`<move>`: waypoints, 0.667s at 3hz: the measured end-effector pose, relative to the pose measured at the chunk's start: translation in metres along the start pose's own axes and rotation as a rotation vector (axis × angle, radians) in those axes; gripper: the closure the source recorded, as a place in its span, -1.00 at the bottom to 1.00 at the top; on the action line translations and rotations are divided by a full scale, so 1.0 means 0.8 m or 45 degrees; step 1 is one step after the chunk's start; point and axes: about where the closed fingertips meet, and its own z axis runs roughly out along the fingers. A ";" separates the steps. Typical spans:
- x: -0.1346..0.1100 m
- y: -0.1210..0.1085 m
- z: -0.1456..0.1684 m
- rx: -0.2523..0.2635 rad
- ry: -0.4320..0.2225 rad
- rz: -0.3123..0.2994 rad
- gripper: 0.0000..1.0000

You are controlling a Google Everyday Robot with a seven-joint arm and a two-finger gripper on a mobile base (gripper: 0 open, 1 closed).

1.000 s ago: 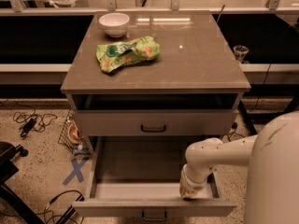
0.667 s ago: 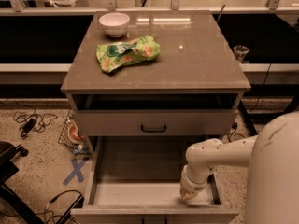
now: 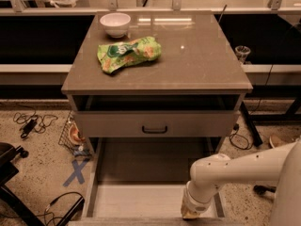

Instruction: Open middle drawer

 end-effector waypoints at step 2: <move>-0.001 0.002 -0.004 -0.004 0.000 0.000 -0.38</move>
Offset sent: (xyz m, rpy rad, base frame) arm 0.0000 0.0000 0.0046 0.0000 0.0001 0.0000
